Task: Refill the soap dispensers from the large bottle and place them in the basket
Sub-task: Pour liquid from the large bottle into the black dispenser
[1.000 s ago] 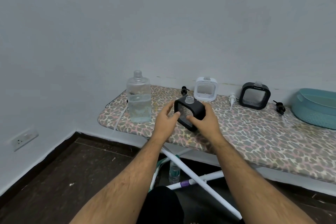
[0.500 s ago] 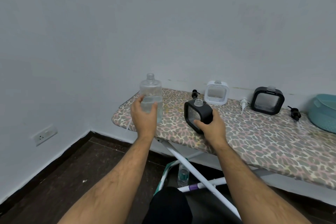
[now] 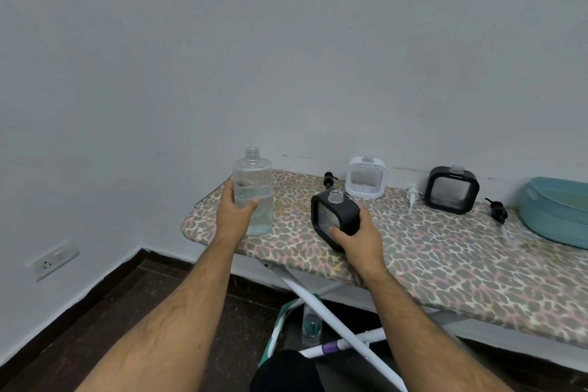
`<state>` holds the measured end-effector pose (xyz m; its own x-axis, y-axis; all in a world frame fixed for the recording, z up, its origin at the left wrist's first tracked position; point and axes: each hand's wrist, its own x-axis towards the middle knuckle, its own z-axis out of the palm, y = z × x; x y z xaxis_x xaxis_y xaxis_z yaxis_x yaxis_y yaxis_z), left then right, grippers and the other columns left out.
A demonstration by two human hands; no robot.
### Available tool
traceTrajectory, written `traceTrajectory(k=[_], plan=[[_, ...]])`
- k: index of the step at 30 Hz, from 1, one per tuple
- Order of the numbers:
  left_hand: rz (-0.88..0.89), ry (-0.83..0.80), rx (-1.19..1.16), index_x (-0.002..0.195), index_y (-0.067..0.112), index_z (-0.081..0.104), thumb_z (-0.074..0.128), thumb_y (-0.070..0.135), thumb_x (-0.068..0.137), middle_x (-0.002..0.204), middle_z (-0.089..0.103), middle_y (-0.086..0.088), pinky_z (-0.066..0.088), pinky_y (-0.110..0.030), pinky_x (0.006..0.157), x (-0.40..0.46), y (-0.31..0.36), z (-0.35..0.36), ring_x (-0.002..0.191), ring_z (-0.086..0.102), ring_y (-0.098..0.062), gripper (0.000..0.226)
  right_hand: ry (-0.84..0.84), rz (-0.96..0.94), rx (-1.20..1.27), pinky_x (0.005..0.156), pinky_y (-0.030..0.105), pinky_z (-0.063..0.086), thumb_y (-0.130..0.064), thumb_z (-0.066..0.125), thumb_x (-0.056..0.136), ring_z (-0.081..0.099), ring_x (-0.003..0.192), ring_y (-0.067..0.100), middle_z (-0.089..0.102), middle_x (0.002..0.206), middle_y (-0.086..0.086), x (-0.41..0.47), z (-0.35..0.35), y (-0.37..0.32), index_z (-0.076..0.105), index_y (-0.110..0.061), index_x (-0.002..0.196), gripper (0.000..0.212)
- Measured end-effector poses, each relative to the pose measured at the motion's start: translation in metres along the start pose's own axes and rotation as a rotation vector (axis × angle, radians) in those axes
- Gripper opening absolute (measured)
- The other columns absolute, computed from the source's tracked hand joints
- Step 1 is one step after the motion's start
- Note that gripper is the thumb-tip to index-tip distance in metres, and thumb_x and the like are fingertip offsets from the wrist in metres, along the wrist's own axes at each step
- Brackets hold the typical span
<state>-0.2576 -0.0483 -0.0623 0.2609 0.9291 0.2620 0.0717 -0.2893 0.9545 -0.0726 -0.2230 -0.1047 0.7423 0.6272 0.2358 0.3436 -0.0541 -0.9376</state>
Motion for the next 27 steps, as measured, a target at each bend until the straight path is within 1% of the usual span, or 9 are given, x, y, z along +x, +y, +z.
traceTrajectory(k=[3, 6, 9, 12, 14, 17, 20, 24, 27], plan=[[-0.011, 0.023, 0.056, 0.132, 0.018, 0.055, 0.081, 0.019, 0.078, 0.122, 0.064, 0.002, 0.052, -0.047, 0.098, 0.000, -0.001, 0.001, 0.109, 0.062, -0.019, 0.060, 0.000, -0.008, -0.014, 0.079, 0.044, 0.062, -0.028, 0.084, 0.077, 0.068, 0.100, 0.014, 0.067, 0.111, -0.012, 0.000, 0.000, -0.002, 0.049, -0.040, 0.117, 0.055], [0.000, 0.033, 0.162, 0.124, 0.017, 0.060, 0.087, 0.035, 0.069, 0.119, 0.063, 0.001, 0.054, -0.047, 0.093, -0.001, -0.004, 0.003, 0.106, 0.063, -0.018, 0.064, 0.007, -0.027, -0.047, 0.083, 0.036, 0.060, -0.027, 0.083, 0.079, 0.067, 0.101, 0.014, 0.066, 0.113, -0.009, -0.002, 0.000, -0.005, 0.047, -0.034, 0.122, 0.057], [0.001, 0.054, 0.252, 0.119, 0.016, 0.058, 0.087, 0.047, 0.064, 0.118, 0.060, -0.001, 0.053, -0.045, 0.092, -0.004, -0.003, 0.005, 0.107, 0.060, -0.020, 0.070, 0.030, -0.026, -0.057, 0.085, 0.027, 0.054, -0.029, 0.085, 0.076, 0.063, 0.100, 0.013, 0.062, 0.113, -0.011, -0.006, -0.001, -0.010, 0.039, -0.028, 0.141, 0.080], [0.003, 0.022, 0.208, 0.121, 0.014, 0.050, 0.088, 0.036, 0.068, 0.121, 0.057, -0.002, 0.050, -0.039, 0.093, -0.009, 0.000, 0.010, 0.109, 0.057, -0.020, 0.069, 0.047, -0.030, -0.044, 0.083, 0.024, 0.050, -0.032, 0.088, 0.072, 0.063, 0.099, 0.012, 0.064, 0.113, -0.011, -0.009, 0.000, -0.011, 0.045, -0.027, 0.138, 0.079], [-0.011, -0.044, 0.159, 0.127, 0.014, 0.043, 0.087, 0.027, 0.072, 0.127, 0.053, -0.002, 0.046, -0.036, 0.094, -0.012, 0.000, 0.012, 0.113, 0.053, -0.018, 0.072, 0.049, -0.044, -0.056, 0.088, 0.028, 0.053, -0.037, 0.090, 0.068, 0.064, 0.101, 0.011, 0.066, 0.114, -0.013, -0.010, 0.001, -0.010, 0.049, -0.031, 0.135, 0.079], [0.008, -0.095, 0.158, 0.138, 0.016, 0.037, 0.086, 0.019, 0.073, 0.136, 0.051, -0.001, 0.043, -0.038, 0.101, -0.014, -0.002, 0.011, 0.122, 0.051, -0.020, 0.082, -0.010, -0.048, -0.030, 0.093, 0.030, 0.053, -0.033, 0.092, 0.066, 0.062, 0.105, 0.009, 0.063, 0.120, -0.013, -0.009, 0.002, -0.008, 0.045, -0.031, 0.141, 0.089], [0.047, -0.096, 0.209, 0.139, 0.017, 0.040, 0.087, 0.019, 0.071, 0.137, 0.055, -0.001, 0.044, -0.037, 0.102, -0.016, 0.002, 0.010, 0.124, 0.053, -0.021, 0.083, -0.038, -0.042, -0.035, 0.093, 0.026, 0.049, -0.026, 0.092, 0.068, 0.060, 0.109, 0.009, 0.063, 0.125, -0.010, -0.009, 0.002, -0.008, 0.043, -0.029, 0.144, 0.091], [0.114, -0.085, 0.298, 0.137, 0.016, 0.046, 0.087, 0.024, 0.071, 0.132, 0.059, 0.000, 0.043, -0.028, 0.096, -0.025, 0.009, 0.015, 0.120, 0.056, -0.019, 0.077, -0.008, -0.039, -0.058, 0.077, 0.011, 0.045, -0.020, 0.087, 0.073, 0.060, 0.098, 0.008, 0.063, 0.115, -0.011, -0.011, 0.002, -0.010, 0.049, -0.025, 0.138, 0.076], [0.168, -0.080, 0.368, 0.136, 0.019, 0.049, 0.086, 0.028, 0.073, 0.130, 0.061, 0.003, 0.043, -0.024, 0.090, -0.033, 0.015, 0.020, 0.116, 0.057, -0.015, 0.073, 0.009, -0.050, -0.079, 0.081, 0.017, 0.045, -0.021, 0.086, 0.073, 0.058, 0.097, 0.008, 0.062, 0.112, -0.011, -0.012, 0.002, -0.008, 0.050, -0.024, 0.137, 0.073]])
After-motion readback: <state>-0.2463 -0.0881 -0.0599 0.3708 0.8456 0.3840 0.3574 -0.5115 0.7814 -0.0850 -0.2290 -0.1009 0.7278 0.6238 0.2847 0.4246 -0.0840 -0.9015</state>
